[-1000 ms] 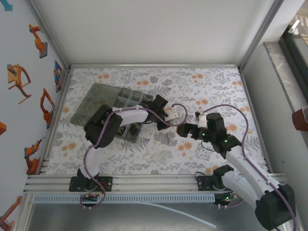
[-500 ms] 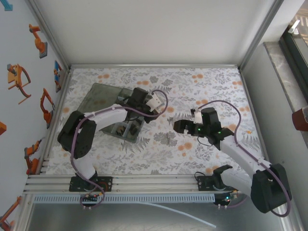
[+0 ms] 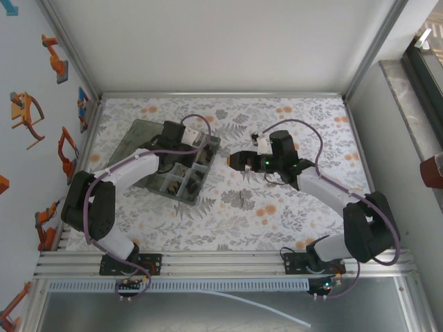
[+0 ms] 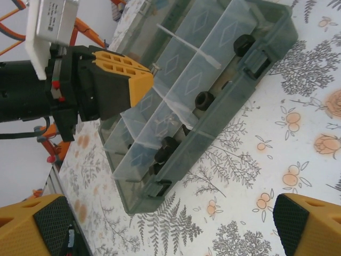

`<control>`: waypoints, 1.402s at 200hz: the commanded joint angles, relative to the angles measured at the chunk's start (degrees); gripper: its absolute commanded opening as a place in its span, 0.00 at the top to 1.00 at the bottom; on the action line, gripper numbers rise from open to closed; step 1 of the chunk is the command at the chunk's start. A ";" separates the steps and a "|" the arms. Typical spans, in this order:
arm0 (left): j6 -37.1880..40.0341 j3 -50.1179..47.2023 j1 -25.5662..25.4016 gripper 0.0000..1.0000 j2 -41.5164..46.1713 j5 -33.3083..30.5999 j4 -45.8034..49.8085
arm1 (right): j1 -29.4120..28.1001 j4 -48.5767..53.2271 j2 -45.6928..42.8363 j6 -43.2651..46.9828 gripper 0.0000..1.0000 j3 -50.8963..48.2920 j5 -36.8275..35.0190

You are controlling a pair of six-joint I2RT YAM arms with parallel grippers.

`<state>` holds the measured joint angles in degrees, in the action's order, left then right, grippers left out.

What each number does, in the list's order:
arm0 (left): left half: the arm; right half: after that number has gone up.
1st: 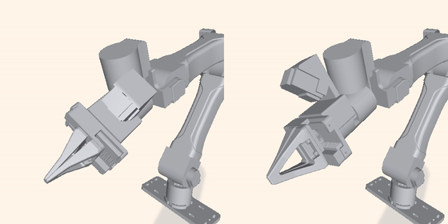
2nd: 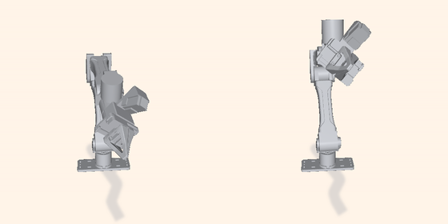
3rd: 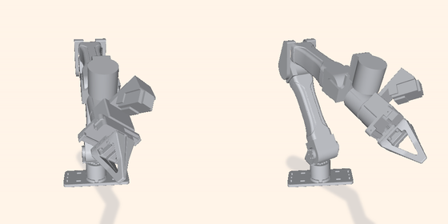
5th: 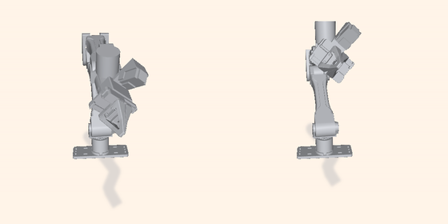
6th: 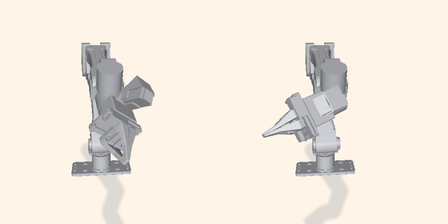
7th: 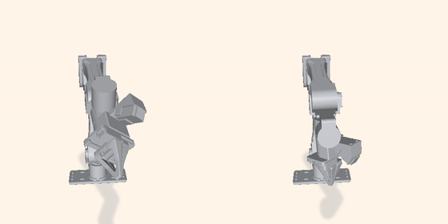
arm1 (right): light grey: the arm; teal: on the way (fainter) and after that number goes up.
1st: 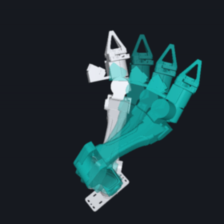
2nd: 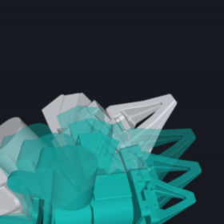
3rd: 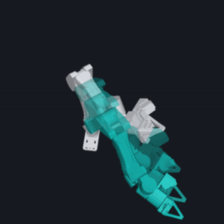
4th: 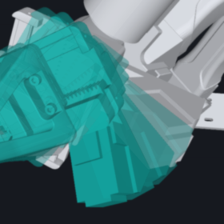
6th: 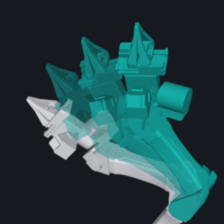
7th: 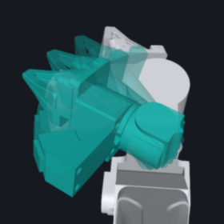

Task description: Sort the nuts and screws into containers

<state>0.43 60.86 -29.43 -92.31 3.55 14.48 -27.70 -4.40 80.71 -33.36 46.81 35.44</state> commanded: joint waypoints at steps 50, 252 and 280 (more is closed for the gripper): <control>-3.45 4.50 2.32 0.95 -4.43 -3.67 4.03 | -0.42 -1.46 -0.06 -0.62 0.01 0.82 1.39; -16.41 7.17 -10.11 0.70 -2.95 3.81 7.51 | -0.07 6.86 -10.81 -0.46 0.00 -13.59 -5.92; -26.20 9.88 -16.26 0.68 -8.02 7.37 11.35 | -0.07 10.50 -18.83 -2.05 0.00 -19.47 -8.50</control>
<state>-14.24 68.23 -41.78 -95.94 5.69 19.94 -27.90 2.22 68.05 -33.89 30.74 30.22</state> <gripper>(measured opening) 0.307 0.995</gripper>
